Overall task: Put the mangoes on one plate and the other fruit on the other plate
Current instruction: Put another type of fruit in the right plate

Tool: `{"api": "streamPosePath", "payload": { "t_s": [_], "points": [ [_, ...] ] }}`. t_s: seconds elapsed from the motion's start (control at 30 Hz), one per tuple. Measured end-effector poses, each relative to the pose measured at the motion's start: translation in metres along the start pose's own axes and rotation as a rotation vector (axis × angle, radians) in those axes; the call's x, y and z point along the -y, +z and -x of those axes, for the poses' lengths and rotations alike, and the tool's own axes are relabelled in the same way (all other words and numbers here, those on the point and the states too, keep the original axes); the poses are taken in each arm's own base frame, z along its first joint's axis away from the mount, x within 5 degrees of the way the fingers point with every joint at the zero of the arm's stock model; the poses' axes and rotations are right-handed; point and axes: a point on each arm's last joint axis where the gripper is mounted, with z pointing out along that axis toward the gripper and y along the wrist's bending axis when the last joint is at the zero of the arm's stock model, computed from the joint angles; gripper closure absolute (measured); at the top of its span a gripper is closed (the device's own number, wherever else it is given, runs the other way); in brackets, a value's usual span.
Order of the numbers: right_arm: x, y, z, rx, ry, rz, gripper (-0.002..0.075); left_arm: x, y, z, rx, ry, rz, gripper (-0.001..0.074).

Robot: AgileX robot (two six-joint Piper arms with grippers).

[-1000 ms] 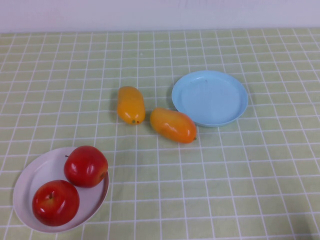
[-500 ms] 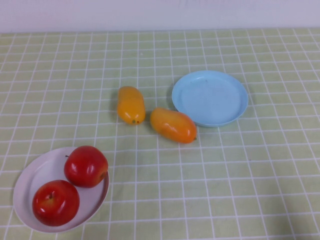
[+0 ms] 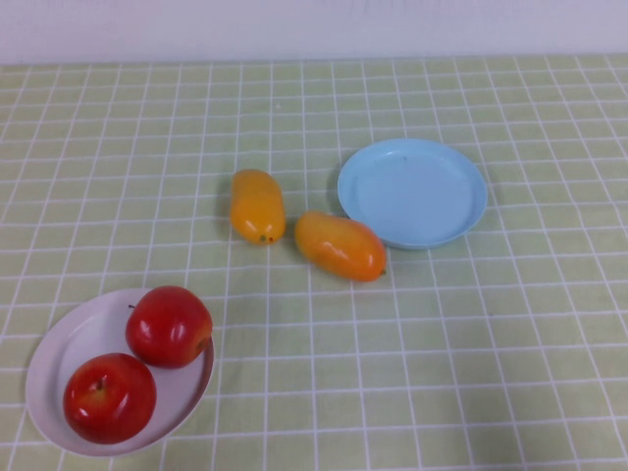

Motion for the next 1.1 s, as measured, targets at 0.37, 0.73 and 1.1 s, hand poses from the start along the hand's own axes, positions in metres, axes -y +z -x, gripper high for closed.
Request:
{"api": "streamPosePath", "payload": {
  "t_s": [0.37,0.73,1.1],
  "points": [
    [-0.037,0.084,0.084,-0.581,-0.136,-0.118,0.0743,0.0,0.0,0.0,0.0,0.0,0.0,0.0731],
    [-0.098,0.209,0.11,-0.773,-0.369,0.004,0.0743,0.0,0.0,0.0,0.0,0.0,0.0,0.0731],
    [-0.206,0.323,0.035,-0.949,-0.621,0.236,0.0548,0.0,0.0,0.0,0.0,0.0,0.0,0.0731]
  ]
}}
